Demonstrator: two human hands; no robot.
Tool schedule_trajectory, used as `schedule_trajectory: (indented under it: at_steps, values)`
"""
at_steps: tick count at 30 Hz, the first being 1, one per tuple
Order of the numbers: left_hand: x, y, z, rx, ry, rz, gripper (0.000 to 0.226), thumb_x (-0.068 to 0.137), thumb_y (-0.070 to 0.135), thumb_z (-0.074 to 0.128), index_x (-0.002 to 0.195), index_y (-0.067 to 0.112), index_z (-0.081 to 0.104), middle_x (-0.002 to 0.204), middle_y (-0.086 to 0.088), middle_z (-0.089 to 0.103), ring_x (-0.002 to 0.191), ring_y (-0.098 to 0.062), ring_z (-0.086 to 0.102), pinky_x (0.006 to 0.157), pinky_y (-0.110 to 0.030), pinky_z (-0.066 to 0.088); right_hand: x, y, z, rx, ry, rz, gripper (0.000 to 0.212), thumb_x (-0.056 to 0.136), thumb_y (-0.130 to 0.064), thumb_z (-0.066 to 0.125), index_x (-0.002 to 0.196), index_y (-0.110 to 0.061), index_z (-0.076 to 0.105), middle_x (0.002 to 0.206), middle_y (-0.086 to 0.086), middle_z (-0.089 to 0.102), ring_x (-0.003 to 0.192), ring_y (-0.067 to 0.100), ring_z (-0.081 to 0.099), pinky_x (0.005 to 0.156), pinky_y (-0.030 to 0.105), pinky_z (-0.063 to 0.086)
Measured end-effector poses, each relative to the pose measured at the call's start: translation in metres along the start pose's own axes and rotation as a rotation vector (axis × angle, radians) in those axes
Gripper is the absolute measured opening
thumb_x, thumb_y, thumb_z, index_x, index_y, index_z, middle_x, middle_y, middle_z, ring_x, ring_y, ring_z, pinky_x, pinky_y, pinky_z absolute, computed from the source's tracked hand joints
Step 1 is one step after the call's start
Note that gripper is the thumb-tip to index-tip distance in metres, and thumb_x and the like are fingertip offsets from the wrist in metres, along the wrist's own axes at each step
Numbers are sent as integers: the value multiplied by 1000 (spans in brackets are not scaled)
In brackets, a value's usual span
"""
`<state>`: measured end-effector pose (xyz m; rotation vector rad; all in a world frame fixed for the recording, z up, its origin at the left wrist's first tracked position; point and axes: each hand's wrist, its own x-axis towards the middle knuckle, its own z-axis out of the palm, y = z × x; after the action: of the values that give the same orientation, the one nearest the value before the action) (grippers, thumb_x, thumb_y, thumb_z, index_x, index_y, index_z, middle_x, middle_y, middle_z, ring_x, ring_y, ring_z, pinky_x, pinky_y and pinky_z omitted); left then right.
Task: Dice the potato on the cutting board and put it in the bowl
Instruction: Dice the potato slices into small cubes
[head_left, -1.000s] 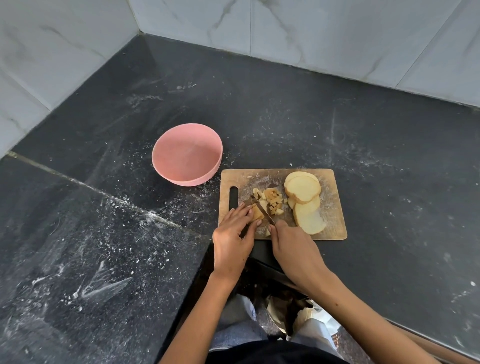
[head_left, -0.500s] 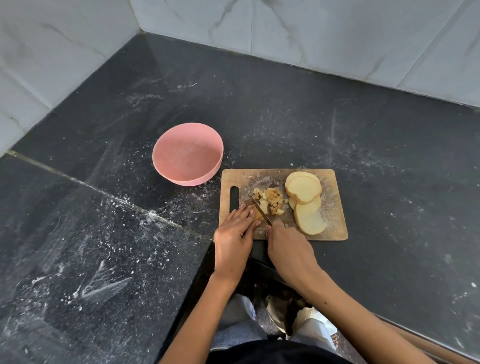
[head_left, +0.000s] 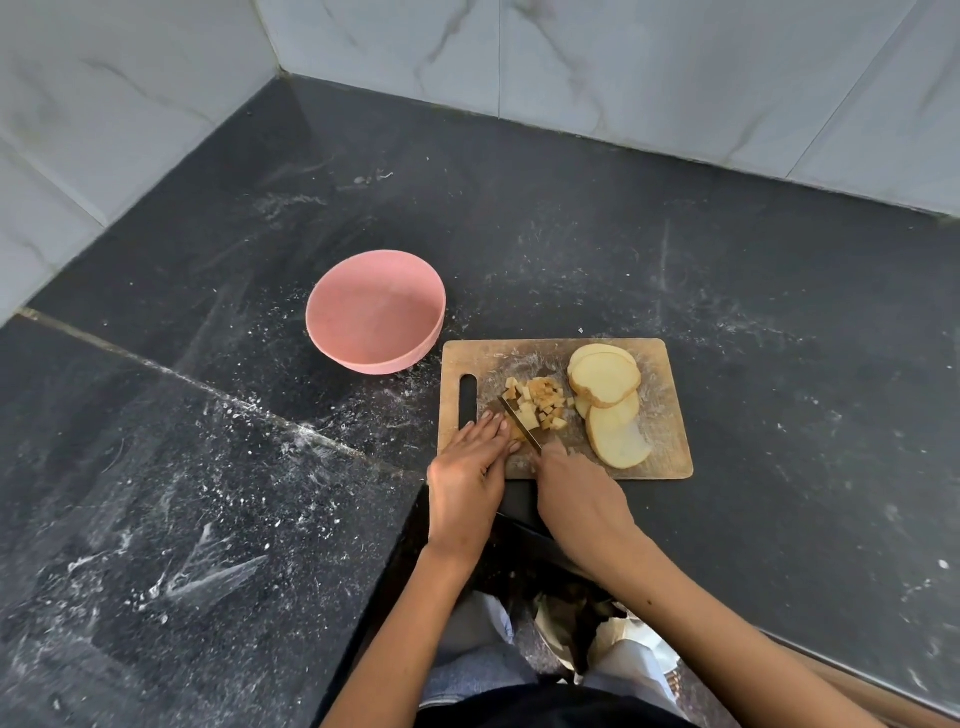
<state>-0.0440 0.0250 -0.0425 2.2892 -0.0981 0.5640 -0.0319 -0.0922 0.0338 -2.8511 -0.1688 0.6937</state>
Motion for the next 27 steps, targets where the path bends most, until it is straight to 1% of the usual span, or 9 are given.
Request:
schedule_trajectory:
  at_steps: [4, 8, 12, 16, 20, 24, 27]
  values:
    - [2, 0, -1, -3, 11, 2, 30, 72, -9, 77, 100, 0, 74, 107, -13, 71, 103, -21, 66, 98, -31, 45, 9, -4, -3, 57, 1, -4, 24, 103, -16, 32, 118, -4, 47, 120, 15, 59, 109, 31, 59, 74, 31, 39]
    - [-1, 1, 0, -14, 15, -16, 31, 73, -9, 77, 102, 0, 74, 108, -13, 71, 104, -20, 66, 99, -31, 45, 7, -2, 1, 24, 5, -5, 23, 104, -17, 31, 117, -5, 46, 119, 15, 59, 109, 30, 59, 79, 33, 44]
    - [-2, 0, 2, -21, 25, -34, 31, 73, -7, 79, 102, 3, 74, 108, -11, 71, 105, -19, 66, 98, -34, 46, -5, 7, 6, 12, -9, 2, 24, 104, -21, 28, 116, -8, 44, 117, 13, 60, 107, 30, 60, 72, 34, 40]
    - [-1, 3, 3, -6, 51, -49, 29, 73, -6, 80, 100, 4, 75, 106, -10, 71, 104, -18, 67, 97, -35, 48, -19, 18, 11, 37, -45, 6, 26, 105, -26, 23, 110, -9, 43, 111, 12, 61, 101, 32, 60, 67, 34, 36]
    - [-1, 5, 5, 15, 62, -60, 27, 73, -4, 80, 99, 3, 75, 105, -9, 72, 103, -18, 68, 94, -39, 52, -30, 26, 12, 0, -49, 17, 28, 105, -30, 20, 107, -11, 41, 109, 11, 62, 100, 32, 61, 65, 34, 36]
    - [-2, 7, 5, 12, 69, -80, 26, 75, -2, 80, 100, 4, 75, 105, -8, 72, 105, -18, 67, 95, -39, 51, -30, 30, 9, 42, -51, 18, 23, 105, -31, 21, 96, -15, 34, 105, 12, 61, 98, 34, 60, 66, 34, 35]
    - [-3, 8, 6, 14, 74, -103, 26, 76, -2, 79, 101, 5, 75, 106, -8, 72, 105, -19, 67, 94, -41, 52, -35, 30, 10, 16, -64, 13, 24, 105, -32, 20, 99, -14, 36, 105, 12, 61, 98, 33, 60, 66, 34, 35]
